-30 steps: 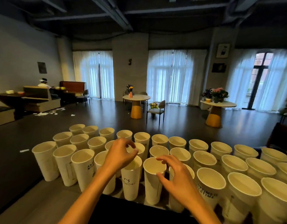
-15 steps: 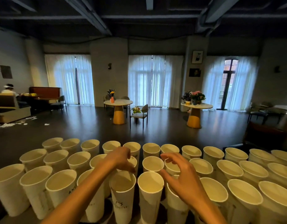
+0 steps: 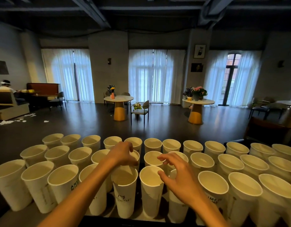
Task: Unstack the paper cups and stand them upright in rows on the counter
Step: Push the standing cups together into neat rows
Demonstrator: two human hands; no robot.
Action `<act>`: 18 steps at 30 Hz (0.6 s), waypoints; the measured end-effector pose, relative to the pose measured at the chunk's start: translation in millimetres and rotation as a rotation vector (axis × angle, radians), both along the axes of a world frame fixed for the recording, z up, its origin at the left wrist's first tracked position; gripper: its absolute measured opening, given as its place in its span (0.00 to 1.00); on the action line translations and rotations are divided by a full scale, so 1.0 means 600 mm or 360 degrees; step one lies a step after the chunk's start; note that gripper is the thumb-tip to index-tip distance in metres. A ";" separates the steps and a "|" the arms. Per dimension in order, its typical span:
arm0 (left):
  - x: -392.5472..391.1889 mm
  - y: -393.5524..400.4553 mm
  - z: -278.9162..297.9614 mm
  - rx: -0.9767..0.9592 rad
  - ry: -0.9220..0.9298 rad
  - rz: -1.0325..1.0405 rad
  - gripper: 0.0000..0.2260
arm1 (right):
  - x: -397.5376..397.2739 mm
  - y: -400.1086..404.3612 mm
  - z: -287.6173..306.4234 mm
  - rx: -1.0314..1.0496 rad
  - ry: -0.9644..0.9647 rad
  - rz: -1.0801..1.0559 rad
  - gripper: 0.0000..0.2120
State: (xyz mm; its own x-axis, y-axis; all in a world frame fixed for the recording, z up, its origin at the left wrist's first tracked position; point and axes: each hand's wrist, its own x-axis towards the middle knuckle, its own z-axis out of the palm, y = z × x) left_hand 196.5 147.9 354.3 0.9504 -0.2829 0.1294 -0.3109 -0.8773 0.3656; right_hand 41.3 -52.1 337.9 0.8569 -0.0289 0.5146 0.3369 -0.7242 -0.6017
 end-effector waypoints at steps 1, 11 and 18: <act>0.001 0.000 -0.001 -0.0005 -0.0007 0.0004 0.28 | 0.000 0.001 -0.003 -0.0003 0.0006 0.0013 0.20; 0.009 0.006 0.001 -0.0017 -0.0031 -0.0038 0.28 | -0.004 0.005 -0.004 -0.0022 0.0009 0.0024 0.21; -0.033 0.037 0.043 -0.0294 -0.0265 -0.0052 0.24 | -0.024 0.025 0.006 0.0031 -0.0015 0.0079 0.19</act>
